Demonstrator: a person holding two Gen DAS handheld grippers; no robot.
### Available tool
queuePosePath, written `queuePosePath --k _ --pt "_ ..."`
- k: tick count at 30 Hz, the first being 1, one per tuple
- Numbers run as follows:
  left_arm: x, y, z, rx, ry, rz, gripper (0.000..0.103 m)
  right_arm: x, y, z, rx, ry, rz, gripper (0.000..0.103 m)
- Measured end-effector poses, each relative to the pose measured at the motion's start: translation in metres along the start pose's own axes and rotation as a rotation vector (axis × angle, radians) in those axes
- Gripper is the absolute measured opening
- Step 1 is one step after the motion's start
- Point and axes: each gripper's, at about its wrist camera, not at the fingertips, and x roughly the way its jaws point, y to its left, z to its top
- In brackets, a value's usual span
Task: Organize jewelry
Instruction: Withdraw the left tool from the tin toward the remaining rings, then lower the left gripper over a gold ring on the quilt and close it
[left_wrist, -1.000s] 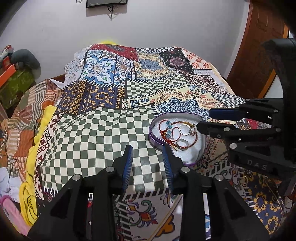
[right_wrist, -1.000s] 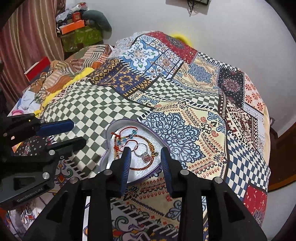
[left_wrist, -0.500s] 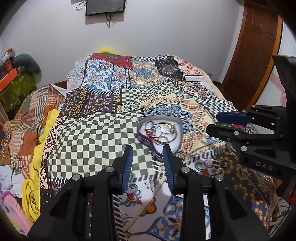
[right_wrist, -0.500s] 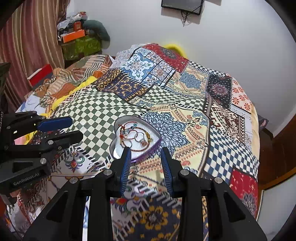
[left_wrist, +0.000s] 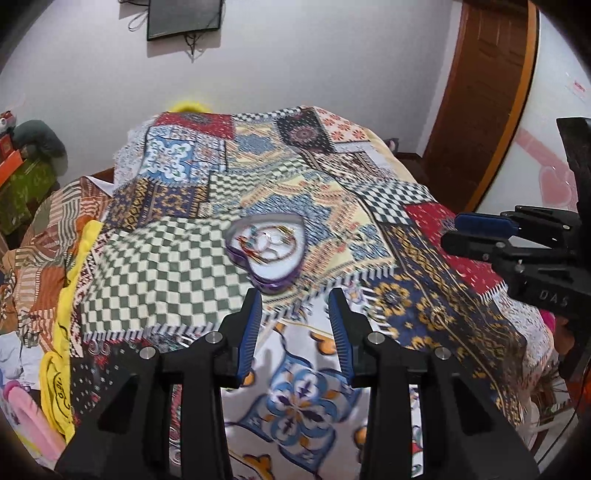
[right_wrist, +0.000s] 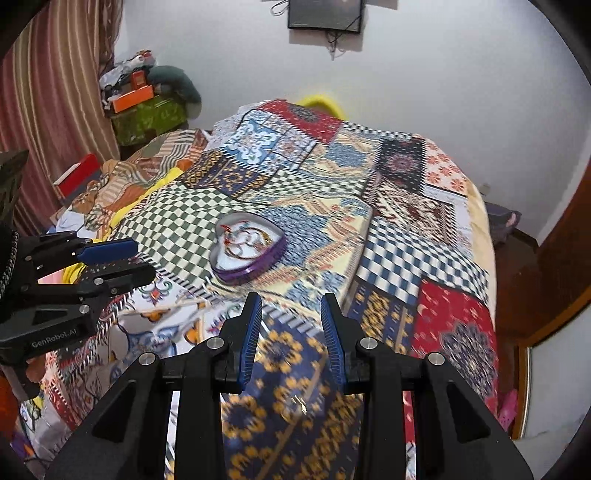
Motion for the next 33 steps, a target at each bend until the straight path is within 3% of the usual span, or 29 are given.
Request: queuePosePath --k 7,10,17,28,30,32,33 --pt "0.009 -0.022 -0.018 0.025 0.047 -0.046 0.037 -0.005 -0.020 -0.030 0.054 0.036 -0.003 0.030" --pt "0.015 -0.029 -0.028 0.026 0.072 -0.061 0.037 -0.001 -0.020 -0.044 0.066 0.063 0.012 0.038" --pt "0.031 -0.033 -0.048 0.028 0.127 -0.071 0.037 0.018 -0.010 -0.069 0.044 0.128 0.039 0.039" --pt "0.039 -0.036 -0.046 0.048 0.105 -0.088 0.036 0.036 -0.003 -0.077 0.002 0.121 0.017 0.039" --pt "0.042 -0.037 -0.045 0.052 0.105 -0.092 0.036 0.037 -0.002 -0.077 0.006 0.109 0.020 0.035" --pt "0.045 -0.038 -0.044 0.054 0.108 -0.096 0.035 0.038 0.000 -0.077 0.000 0.099 0.020 0.021" --pt "0.047 -0.039 -0.043 0.057 0.109 -0.096 0.035 0.038 0.002 -0.077 -0.006 0.094 0.013 0.021"
